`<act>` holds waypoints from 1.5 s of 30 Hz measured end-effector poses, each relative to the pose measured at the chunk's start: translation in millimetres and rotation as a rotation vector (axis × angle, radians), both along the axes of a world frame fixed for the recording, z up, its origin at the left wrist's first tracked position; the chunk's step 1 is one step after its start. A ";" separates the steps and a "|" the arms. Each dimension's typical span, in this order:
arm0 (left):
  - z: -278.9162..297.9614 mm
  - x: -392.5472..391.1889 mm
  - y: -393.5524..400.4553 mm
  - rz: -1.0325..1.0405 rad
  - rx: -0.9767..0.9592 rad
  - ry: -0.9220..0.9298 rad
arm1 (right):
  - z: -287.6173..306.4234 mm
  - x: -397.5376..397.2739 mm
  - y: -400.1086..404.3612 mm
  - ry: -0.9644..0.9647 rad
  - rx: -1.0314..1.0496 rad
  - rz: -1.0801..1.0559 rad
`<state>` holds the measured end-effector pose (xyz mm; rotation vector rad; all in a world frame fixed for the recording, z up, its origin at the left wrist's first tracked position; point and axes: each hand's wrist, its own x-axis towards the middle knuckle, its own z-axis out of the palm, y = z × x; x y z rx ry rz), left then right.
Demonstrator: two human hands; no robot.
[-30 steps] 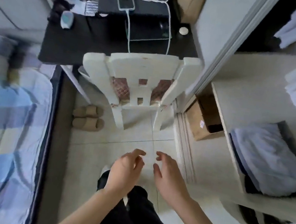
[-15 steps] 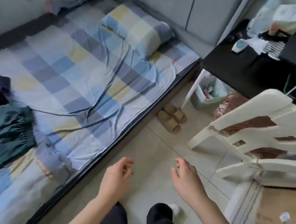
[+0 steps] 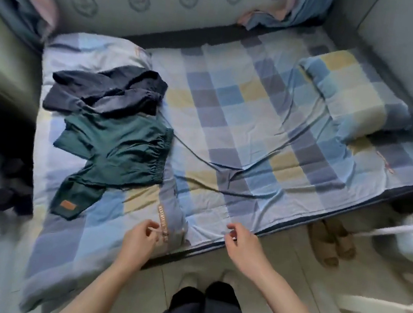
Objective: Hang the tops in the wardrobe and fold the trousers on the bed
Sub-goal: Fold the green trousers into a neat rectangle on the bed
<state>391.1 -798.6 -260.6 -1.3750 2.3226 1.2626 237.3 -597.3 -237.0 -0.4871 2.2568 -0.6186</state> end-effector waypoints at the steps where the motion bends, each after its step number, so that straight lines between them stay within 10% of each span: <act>1: -3.1 0.3 -10.4 -0.004 -0.012 -0.038 | -2.1 -7.6 -15.4 -0.002 0.000 0.036; 16: -111.8 -68.3 -120.7 -0.370 -0.194 -0.480 | -109.8 -152.1 -237.5 0.049 0.067 0.567; 32: -310.6 -179.8 -221.9 -1.014 -0.502 -0.521 | -321.1 -233.4 -380.2 0.444 0.311 1.096; 39: -346.8 -177.6 -262.3 -1.232 -0.595 -0.412 | -384.5 -245.9 -437.6 0.560 0.248 1.216; 45: -302.1 -148.8 -295.3 -1.070 -0.742 0.293 | -405.0 -243.0 -467.7 0.574 0.134 1.151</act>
